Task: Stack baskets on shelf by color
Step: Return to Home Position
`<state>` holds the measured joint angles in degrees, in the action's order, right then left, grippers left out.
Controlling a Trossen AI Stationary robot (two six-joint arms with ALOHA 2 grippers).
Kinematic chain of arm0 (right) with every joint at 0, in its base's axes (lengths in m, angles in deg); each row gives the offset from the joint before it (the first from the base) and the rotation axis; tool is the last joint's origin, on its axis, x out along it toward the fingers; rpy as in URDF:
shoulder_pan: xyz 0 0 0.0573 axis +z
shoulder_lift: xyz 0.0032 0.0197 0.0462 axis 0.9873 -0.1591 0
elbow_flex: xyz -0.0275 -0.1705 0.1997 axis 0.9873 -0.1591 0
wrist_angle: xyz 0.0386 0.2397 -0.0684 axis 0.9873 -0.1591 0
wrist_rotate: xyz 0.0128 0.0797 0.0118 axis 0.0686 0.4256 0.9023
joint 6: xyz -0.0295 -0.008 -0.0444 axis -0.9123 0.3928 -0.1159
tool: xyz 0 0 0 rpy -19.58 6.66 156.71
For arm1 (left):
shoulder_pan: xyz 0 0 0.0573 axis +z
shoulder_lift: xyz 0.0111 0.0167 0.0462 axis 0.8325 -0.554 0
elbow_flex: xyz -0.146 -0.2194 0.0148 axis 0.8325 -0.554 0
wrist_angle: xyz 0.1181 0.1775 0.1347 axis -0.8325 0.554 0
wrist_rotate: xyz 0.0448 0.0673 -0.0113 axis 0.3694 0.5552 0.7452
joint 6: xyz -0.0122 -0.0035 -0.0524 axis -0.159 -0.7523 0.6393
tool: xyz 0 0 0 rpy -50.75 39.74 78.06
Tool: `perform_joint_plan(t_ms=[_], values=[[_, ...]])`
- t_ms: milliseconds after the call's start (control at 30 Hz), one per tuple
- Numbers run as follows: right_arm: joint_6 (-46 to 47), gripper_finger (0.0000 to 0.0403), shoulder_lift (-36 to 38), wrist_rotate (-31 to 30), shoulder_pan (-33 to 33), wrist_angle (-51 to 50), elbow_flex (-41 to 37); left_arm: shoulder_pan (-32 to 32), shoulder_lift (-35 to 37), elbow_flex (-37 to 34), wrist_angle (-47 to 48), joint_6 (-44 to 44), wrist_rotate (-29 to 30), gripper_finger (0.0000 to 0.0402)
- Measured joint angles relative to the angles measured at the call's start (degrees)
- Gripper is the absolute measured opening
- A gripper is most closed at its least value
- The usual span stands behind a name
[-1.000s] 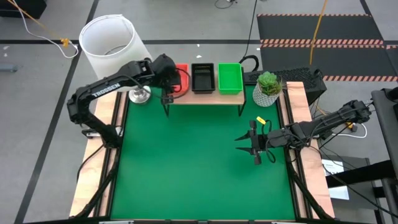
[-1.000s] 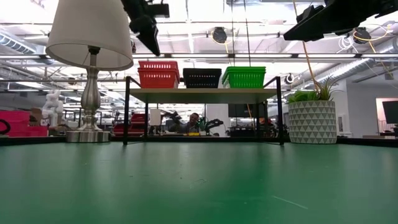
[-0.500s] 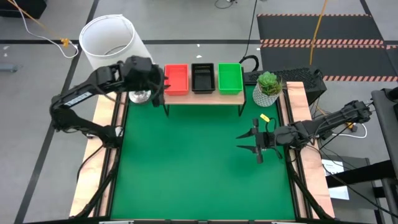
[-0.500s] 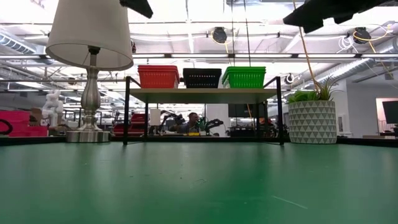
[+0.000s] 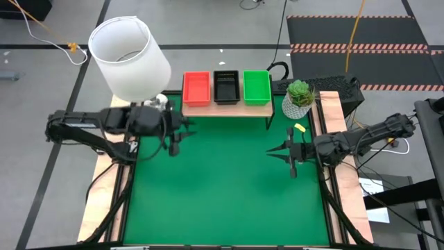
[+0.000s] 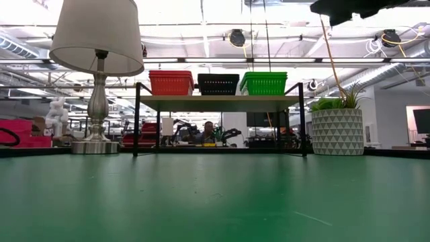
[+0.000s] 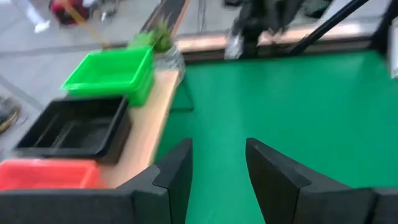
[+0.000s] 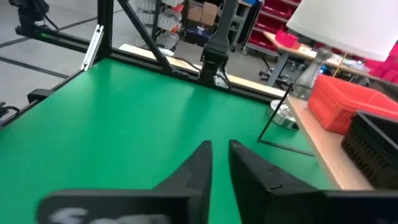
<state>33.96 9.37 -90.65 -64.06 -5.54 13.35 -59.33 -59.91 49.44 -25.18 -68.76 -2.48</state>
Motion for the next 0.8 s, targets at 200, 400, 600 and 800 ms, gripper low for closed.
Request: perform_joint_plan(t_ms=[200,400,600,800], values=[[-3.6,0.0006,2.3,0.0,-0.1,-0.2,0.0,-6.8,4.7,-11.5,-14.8,-0.3,2.5,0.0116],[-3.9,0.0002,4.3,1.5,0.0,-1.1,0.0,-10.5,8.5,-21.4,-25.8,-1.2,2.7,0.0029],[-3.5,0.0001,6.5,1.5,0.0,-4.4,0.0,-12.3,12.0,-31.0,-36.8,-3.3,1.7,0.0012],[-1.3,0.0001,7.3,1.5,0.0,-6.4,0.0,-12.3,15.6,-37.4,-40.6,-3.5,-1.8,0.0004]])
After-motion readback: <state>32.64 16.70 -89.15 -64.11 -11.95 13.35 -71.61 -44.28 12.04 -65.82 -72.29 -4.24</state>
